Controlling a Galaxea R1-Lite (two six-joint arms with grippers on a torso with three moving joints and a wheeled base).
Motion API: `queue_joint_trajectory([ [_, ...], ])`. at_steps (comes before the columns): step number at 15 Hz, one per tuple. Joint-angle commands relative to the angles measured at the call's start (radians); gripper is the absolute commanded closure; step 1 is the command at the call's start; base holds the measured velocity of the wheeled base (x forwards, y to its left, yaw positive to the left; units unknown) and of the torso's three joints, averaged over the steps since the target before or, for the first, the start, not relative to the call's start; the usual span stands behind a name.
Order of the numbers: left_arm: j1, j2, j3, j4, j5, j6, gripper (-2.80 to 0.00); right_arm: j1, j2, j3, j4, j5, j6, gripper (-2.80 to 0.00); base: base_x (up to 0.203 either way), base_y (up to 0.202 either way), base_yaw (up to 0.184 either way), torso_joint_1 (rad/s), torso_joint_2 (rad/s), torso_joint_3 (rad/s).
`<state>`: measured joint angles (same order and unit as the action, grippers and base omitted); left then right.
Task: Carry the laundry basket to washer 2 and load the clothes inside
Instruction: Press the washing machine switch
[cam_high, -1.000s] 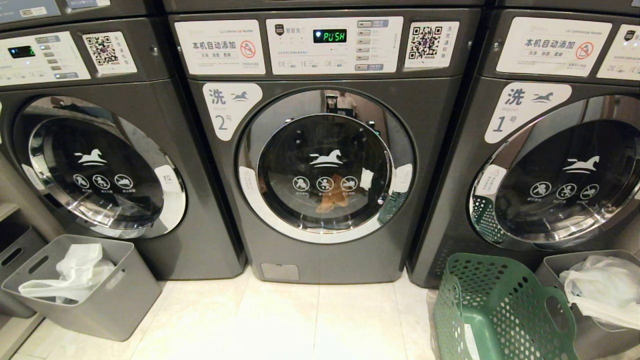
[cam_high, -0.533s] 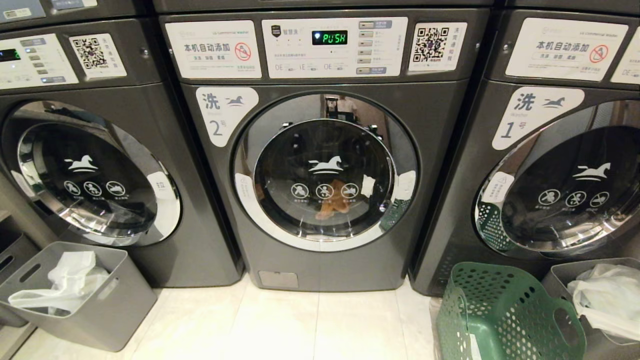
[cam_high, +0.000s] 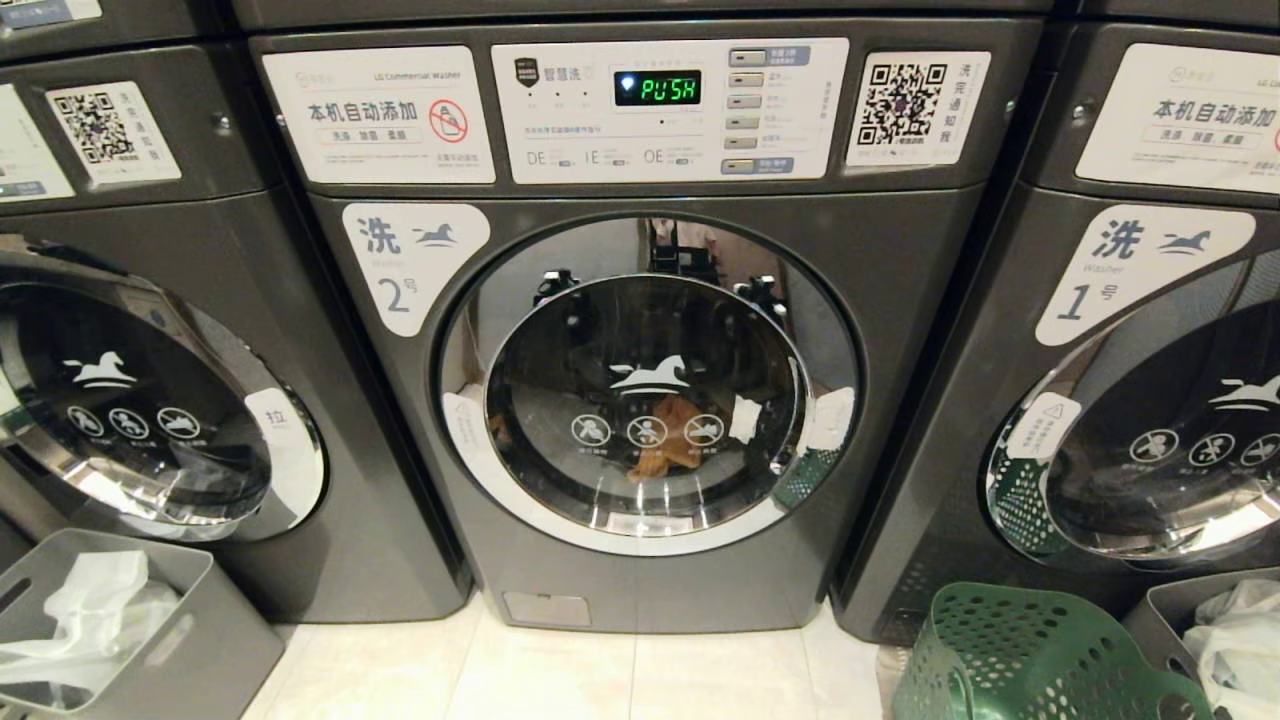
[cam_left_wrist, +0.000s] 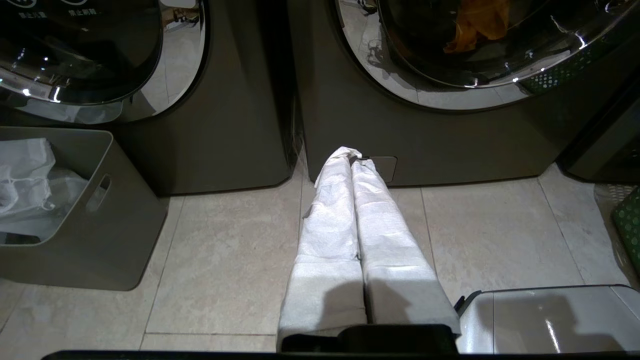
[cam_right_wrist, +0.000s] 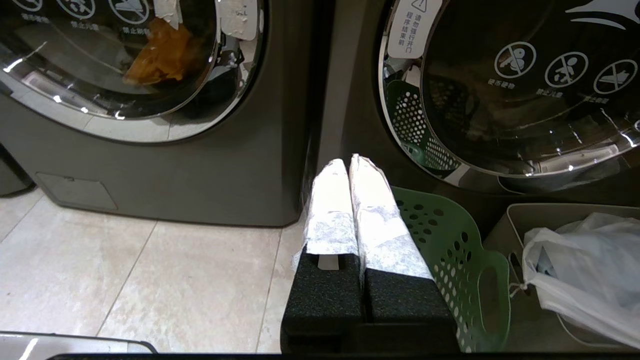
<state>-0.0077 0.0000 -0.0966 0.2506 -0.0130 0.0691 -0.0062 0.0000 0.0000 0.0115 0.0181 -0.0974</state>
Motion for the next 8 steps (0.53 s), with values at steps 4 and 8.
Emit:
queue_joint_trajectory([
  [4,0.000,0.000,0.000,0.001,0.001,-0.002,0.00,-0.001,0.002,0.000,0.000,0.000,0.001,0.00,0.128,0.000,0.000,0.005,0.00,0.001],
  [8,0.000,0.000,0.000,0.001,0.002,-0.005,0.00,0.000,0.002,0.000,0.001,0.000,0.001,0.00,0.000,0.000,0.000,0.000,0.00,0.000],
])
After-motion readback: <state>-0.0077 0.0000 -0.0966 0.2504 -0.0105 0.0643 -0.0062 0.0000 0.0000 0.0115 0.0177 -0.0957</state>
